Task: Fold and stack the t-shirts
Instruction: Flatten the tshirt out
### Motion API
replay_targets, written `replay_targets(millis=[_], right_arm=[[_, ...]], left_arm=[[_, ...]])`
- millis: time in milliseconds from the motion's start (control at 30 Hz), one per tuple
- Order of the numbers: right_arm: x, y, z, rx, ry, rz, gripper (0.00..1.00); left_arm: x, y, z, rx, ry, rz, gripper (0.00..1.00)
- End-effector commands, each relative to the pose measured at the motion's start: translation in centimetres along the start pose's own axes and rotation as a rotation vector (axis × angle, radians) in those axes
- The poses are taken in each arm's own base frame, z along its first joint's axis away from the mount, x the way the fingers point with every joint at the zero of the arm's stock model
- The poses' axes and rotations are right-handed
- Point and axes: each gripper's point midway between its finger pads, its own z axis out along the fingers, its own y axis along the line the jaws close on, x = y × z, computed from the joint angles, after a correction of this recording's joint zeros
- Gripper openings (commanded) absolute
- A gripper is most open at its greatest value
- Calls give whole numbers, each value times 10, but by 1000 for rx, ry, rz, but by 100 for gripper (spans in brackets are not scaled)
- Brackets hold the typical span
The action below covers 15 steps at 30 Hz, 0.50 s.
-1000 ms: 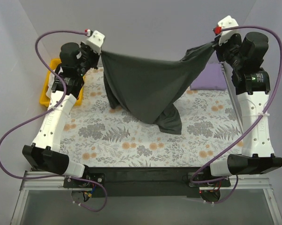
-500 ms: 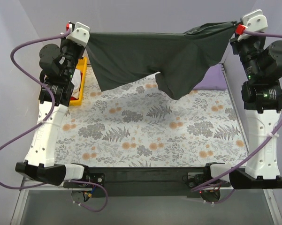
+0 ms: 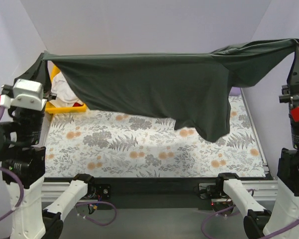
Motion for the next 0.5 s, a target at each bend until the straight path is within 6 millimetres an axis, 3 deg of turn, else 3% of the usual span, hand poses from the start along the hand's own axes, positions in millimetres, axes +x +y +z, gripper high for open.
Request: replay_targets(millis=[0,100,200,267,300,367,400,433,467], right_arm=[[-15,-19,2,65,-39,-82,1],[-14,-16,10,40,-48,-106,1],[2,2,21,-33,-39,-115,1],[30,28,26,-119,-5,-105,1],[59,50,24,-178,41,-90,1],[84,79,18,-268,63,-83,1],[97,91,15,-304,78,-78,1],[109,102,11,-335,88,-76,1],[139,129,0,-406,129,-50,1]], left_arm=[[7,11,4,-37,54,52,0],[11,26,5,-97,96,114,0],[32,18,5,-69,154,154,0],[47,9,4,-31,186,168,0],[68,-3,0,6,226,179,0],[91,-17,-5,52,268,184,0],[129,-37,-14,109,341,182,0],[139,-44,-24,130,359,181,0],[157,-60,-31,185,381,171,0]])
